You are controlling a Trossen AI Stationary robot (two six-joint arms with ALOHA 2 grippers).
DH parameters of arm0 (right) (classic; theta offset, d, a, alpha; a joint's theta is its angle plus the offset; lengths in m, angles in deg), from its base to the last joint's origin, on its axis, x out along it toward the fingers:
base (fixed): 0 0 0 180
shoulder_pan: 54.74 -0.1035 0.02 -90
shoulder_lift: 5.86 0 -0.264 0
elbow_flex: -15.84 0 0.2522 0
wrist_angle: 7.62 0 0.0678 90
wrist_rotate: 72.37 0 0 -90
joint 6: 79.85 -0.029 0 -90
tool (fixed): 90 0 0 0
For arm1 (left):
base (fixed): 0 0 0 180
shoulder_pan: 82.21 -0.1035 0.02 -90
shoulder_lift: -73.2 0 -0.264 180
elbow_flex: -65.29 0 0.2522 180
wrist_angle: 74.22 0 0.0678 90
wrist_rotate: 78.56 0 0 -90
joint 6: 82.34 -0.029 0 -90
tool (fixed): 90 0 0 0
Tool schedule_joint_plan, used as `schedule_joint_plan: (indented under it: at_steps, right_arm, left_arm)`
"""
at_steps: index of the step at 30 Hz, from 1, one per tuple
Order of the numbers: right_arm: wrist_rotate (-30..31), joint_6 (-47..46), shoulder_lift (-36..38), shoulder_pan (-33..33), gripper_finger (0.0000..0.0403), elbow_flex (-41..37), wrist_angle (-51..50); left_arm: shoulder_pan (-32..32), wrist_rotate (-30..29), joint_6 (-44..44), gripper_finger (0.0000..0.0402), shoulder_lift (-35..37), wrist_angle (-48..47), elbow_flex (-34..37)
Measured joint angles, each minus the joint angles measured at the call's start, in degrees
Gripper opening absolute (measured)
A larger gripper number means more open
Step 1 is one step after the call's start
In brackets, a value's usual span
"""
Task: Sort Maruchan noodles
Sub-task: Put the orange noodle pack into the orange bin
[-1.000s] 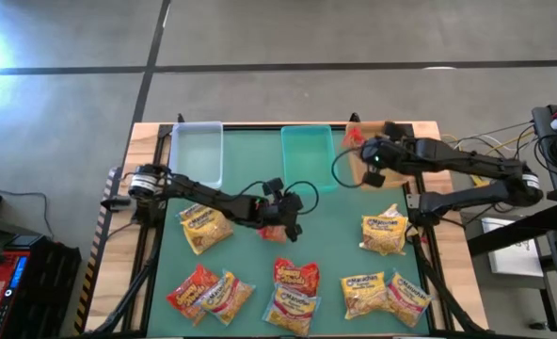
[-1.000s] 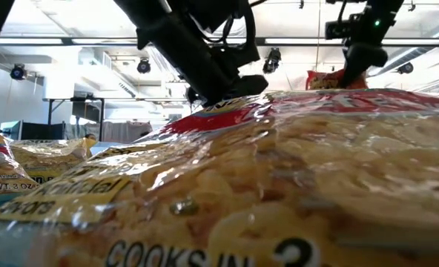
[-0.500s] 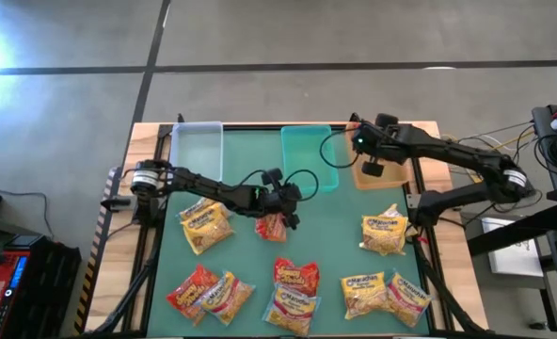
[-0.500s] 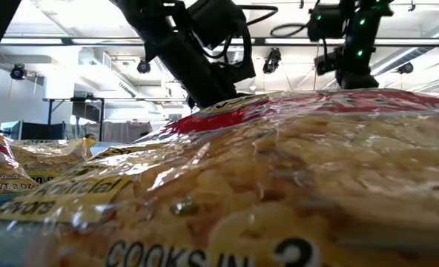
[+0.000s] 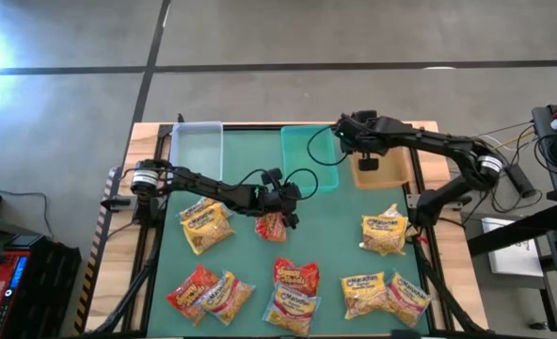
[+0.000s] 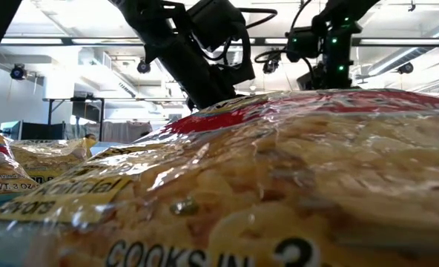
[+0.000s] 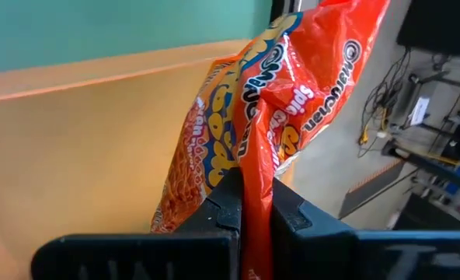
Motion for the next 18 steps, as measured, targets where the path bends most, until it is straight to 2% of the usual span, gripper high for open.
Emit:
schedule_joint_plan:
  at_steps: [11,18]
  right_arm:
    - [-0.3,17.3,-4.0,7.9,0.0012,3.0,-1.6]
    - [0.1,18.6,-5.6,10.6,0.0012,3.0,-1.5]
  left_arm:
    - [0.0,0.0,0.2,0.0000,0.0,-0.2,0.0]
    - [0.0,0.1,0.2,0.0000,0.0,-0.2,0.0]
